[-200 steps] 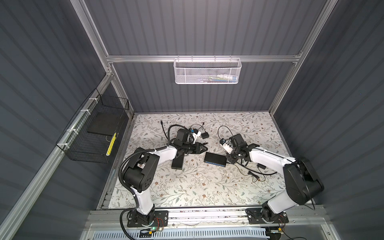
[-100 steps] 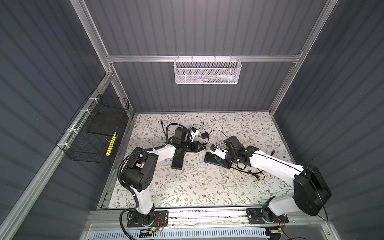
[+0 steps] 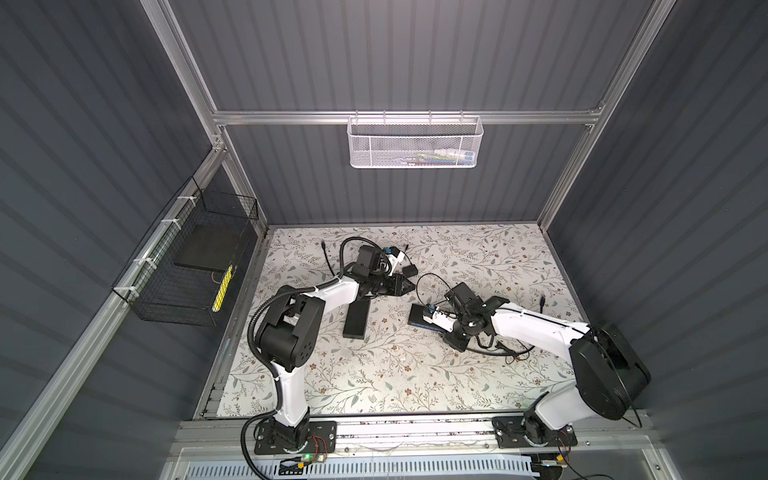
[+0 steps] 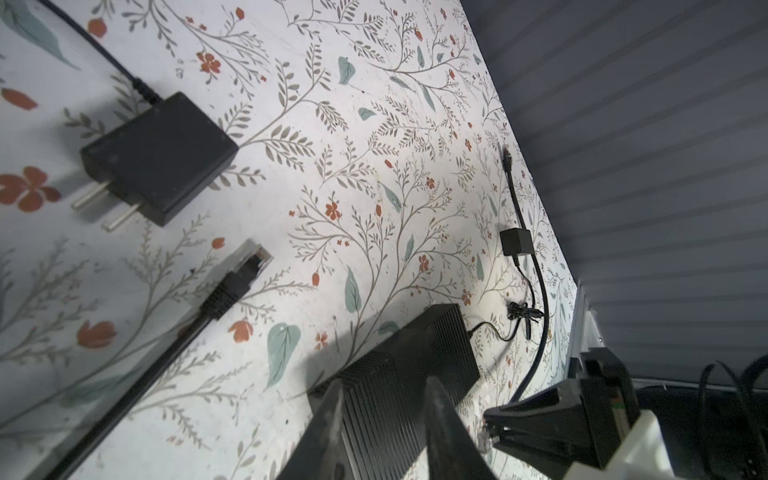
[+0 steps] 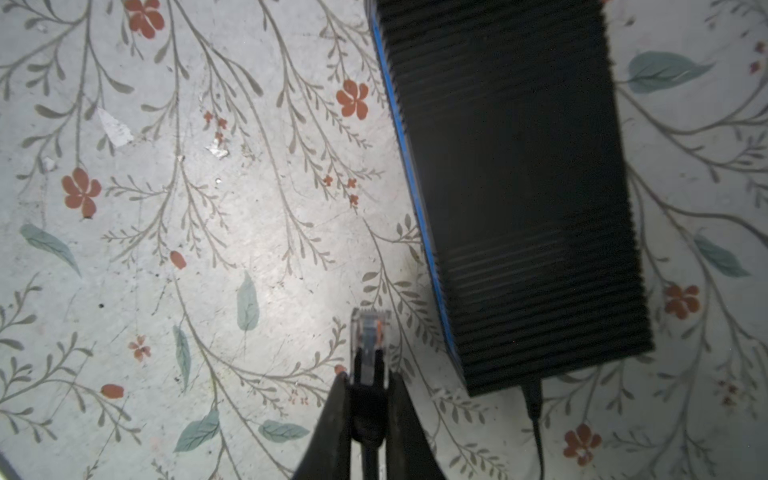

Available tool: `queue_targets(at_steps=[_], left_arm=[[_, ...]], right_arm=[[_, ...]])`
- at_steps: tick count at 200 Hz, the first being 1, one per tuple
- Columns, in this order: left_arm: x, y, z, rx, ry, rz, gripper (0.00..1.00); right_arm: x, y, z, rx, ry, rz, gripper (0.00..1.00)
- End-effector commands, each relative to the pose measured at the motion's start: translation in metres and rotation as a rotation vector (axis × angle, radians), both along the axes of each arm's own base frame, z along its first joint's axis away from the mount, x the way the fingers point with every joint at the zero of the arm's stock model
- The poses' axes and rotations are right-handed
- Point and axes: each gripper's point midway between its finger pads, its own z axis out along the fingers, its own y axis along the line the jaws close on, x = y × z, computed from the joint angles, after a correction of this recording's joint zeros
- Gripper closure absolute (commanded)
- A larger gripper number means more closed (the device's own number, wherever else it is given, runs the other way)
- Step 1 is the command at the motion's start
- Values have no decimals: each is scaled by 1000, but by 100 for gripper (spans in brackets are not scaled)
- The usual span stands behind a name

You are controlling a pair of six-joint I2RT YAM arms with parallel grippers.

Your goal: Insert the plug into the switch port

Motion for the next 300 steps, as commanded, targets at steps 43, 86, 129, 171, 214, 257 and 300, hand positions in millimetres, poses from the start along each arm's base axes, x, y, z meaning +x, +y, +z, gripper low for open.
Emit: queue_targets(at_steps=[43, 86, 129, 171, 214, 257, 300], left_arm=[[-6, -40, -31, 47, 32, -99, 66], [-6, -53, -39, 51, 39, -128, 66], [-13, -48, -52, 84, 61, -140, 66], [-21, -37, -62, 113, 85, -139, 67], [-30, -25, -75, 132, 119, -129, 67], [-35, -18, -78, 134, 132, -119, 67], [-42, -9, -79, 133, 143, -92, 68]], right_arm=[[-3, -4, -15, -26, 54, -11, 100], [2, -9, -22, -48, 61, -32, 100], [16, -18, -23, -68, 39, -83, 100], [27, -17, -21, -75, 15, -82, 100], [38, -16, -18, -83, -12, -65, 100], [50, -17, -13, -89, -33, -46, 100], [60, -13, -9, -83, -33, -33, 100]])
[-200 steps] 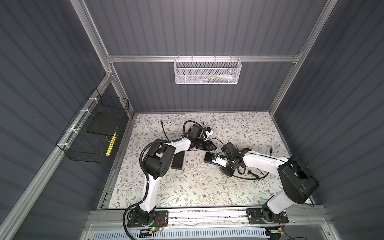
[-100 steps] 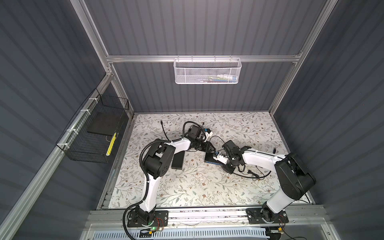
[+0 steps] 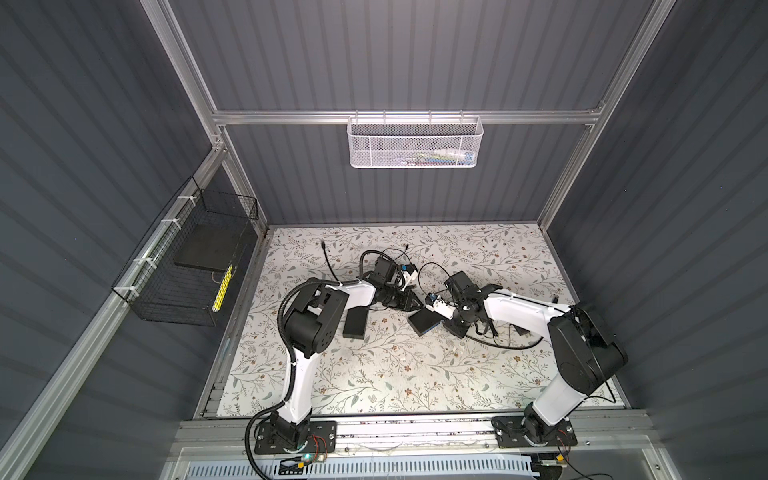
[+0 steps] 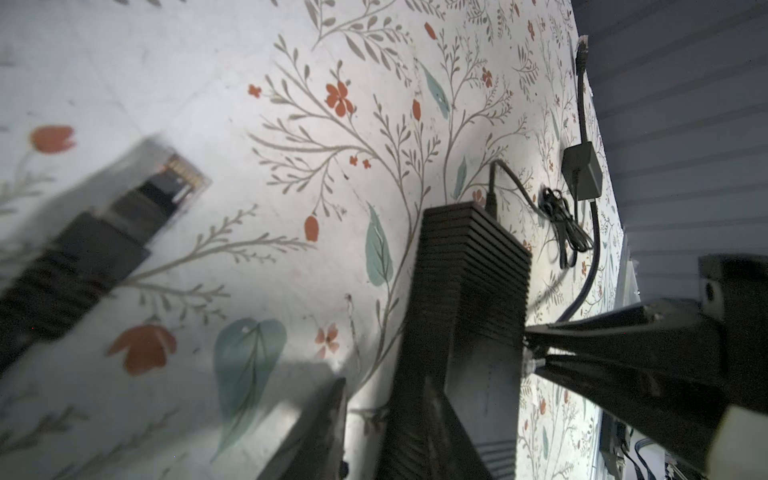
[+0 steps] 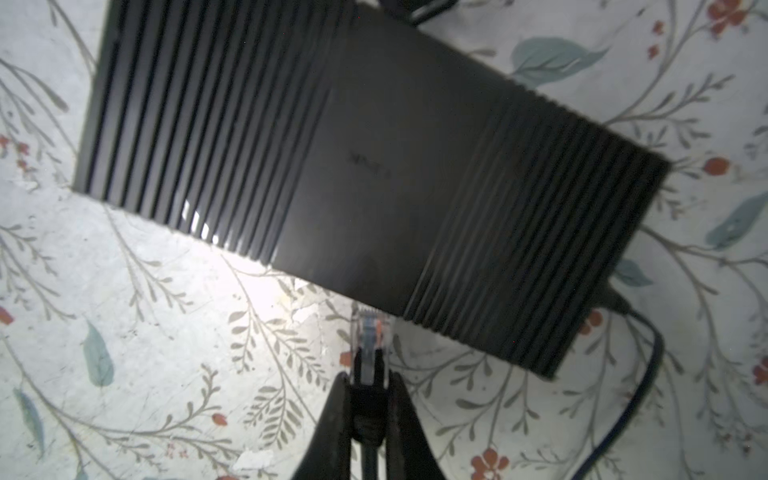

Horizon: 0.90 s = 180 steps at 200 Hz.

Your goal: Insert the plug into the switch port

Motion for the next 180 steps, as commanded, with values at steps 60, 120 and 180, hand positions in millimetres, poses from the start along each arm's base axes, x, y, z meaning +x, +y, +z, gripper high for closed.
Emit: queue_targets(at_steps=[60, 120, 180], left_arm=[[-3, 20, 2, 29, 19, 41, 68], [2, 17, 9, 14, 6, 39, 68], [6, 13, 28, -23, -31, 42, 57]], right_arm=[[-11, -1, -8, 27, 46, -25, 100], [-11, 7, -11, 57, 67, -38, 100], [-8, 12, -13, 75, 81, -61, 100]])
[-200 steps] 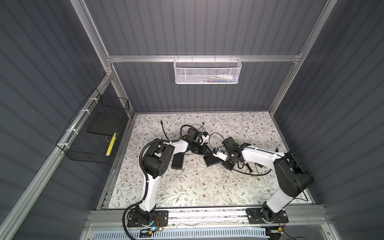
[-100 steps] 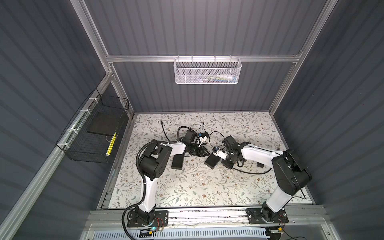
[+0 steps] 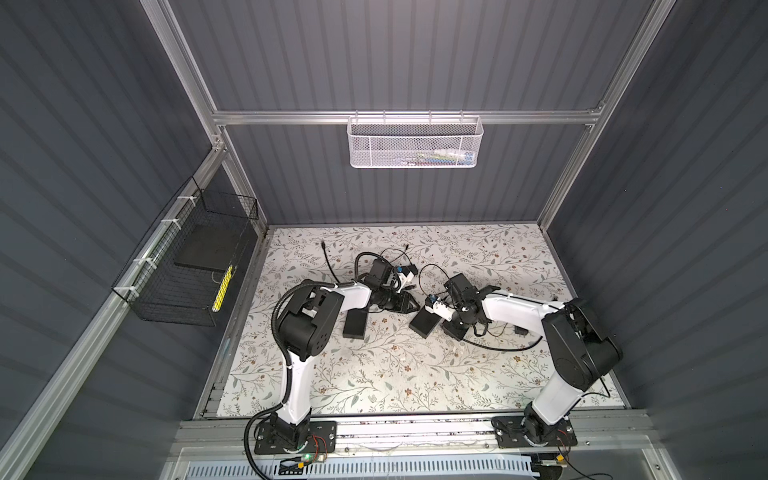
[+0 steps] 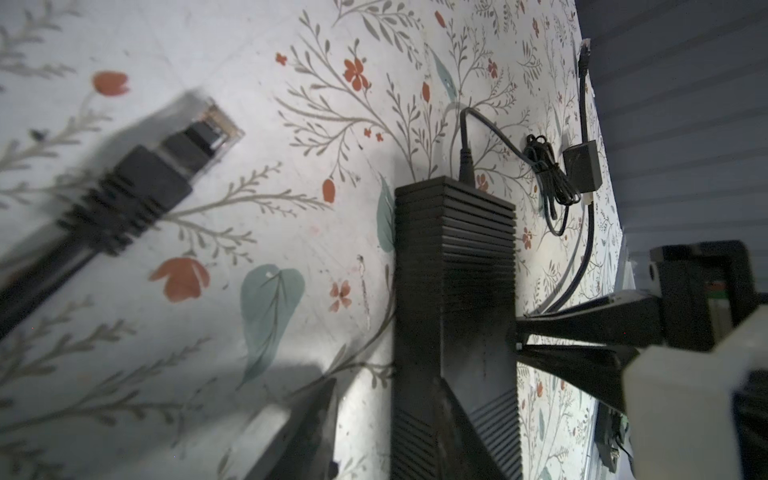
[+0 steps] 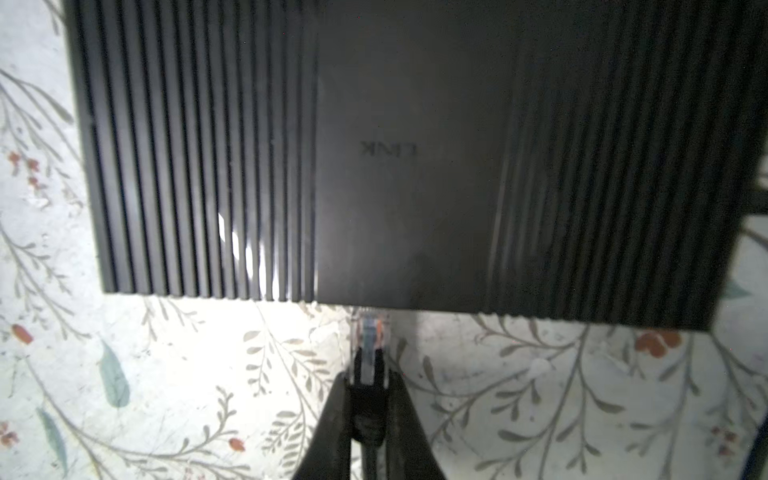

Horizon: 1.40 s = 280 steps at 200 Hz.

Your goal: Insert the plug into the switch port

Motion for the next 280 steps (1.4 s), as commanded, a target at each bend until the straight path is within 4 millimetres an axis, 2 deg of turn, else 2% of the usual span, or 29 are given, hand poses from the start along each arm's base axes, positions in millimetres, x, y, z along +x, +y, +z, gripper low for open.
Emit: queue_targets(at_steps=[1, 35, 85, 140, 174, 235, 280], left_arm=[[7, 0, 25, -26, -44, 11, 56], [5, -4, 28, -56, -39, -9, 54], [-2, -4, 19, -60, -9, -23, 55], [-12, -16, 6, -49, 17, -53, 55], [-14, -15, -3, -34, 29, -54, 56], [-14, -16, -5, -30, 31, -58, 58], [-14, -16, -4, -33, 33, -51, 59]], right_arm=[[3, 7, 1, 24, 14, -13, 100], [5, 8, 2, 28, 10, -20, 100], [10, 15, 3, 44, 16, -23, 100], [12, 16, 4, 44, 15, -26, 100], [12, 17, 7, 50, 17, -27, 100], [14, 23, 10, 78, 26, -33, 100], [9, 20, 2, 59, 67, -63, 100]])
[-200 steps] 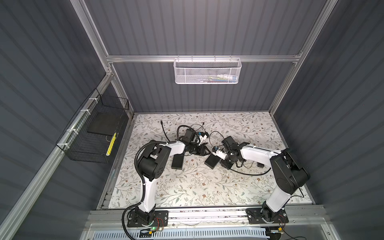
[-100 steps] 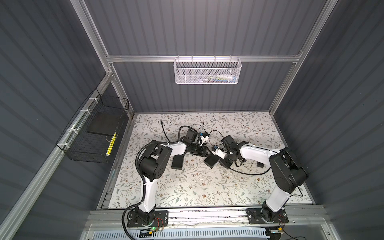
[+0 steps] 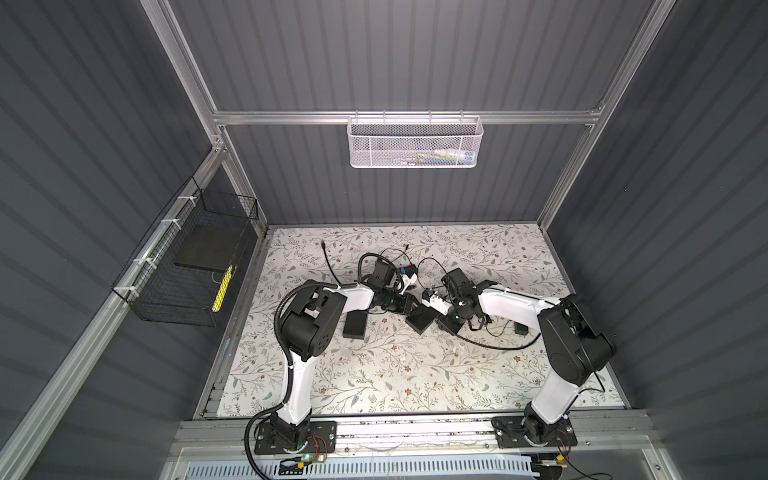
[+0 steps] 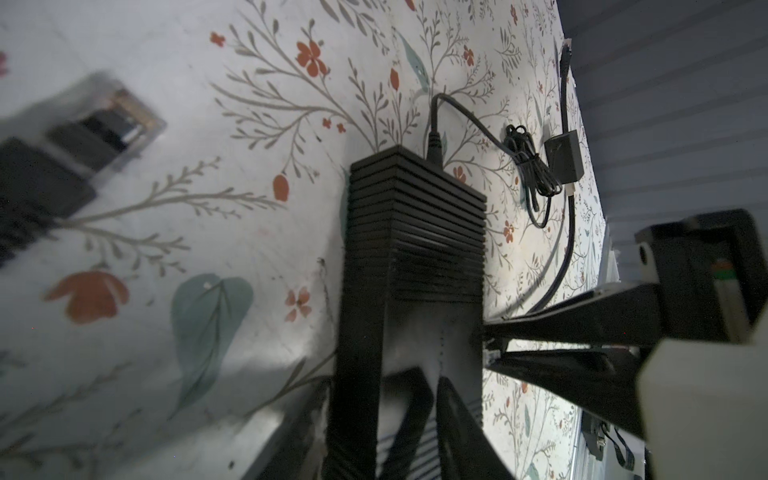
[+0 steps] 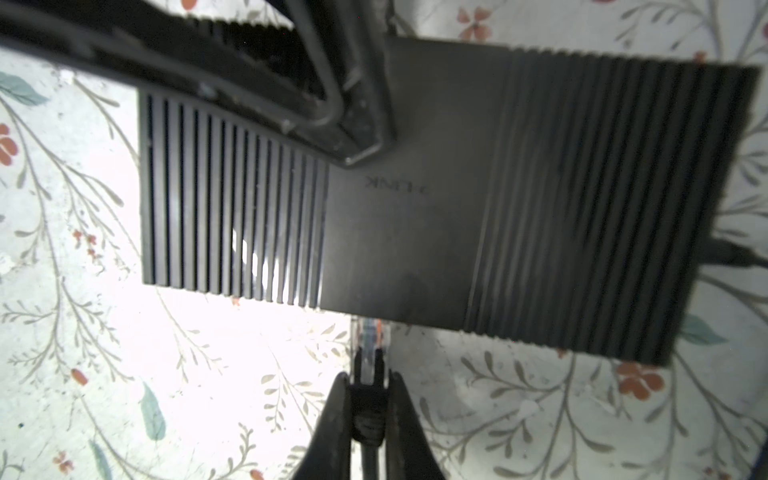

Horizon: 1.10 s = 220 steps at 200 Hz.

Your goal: Insert the plug into the switch port

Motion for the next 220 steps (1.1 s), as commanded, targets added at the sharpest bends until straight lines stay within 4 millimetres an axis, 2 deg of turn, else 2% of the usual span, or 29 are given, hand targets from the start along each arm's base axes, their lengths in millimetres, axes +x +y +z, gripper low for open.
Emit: queue_targets(at_steps=[1, 73, 140, 220], left_arm=[[-2, -2, -4, -3, 20, -6, 59], [-2, -4, -5, -15, 26, -9, 61], [-6, -3, -7, -12, 31, -13, 62], [-7, -3, -9, -16, 39, -19, 63]], right_arm=[[-4, 3, -4, 3, 43, -21, 100], [-4, 6, 1, -2, 58, -66, 100], [3, 6, -8, -50, 98, -140, 100], [16, 12, 6, -13, 47, -181, 100]])
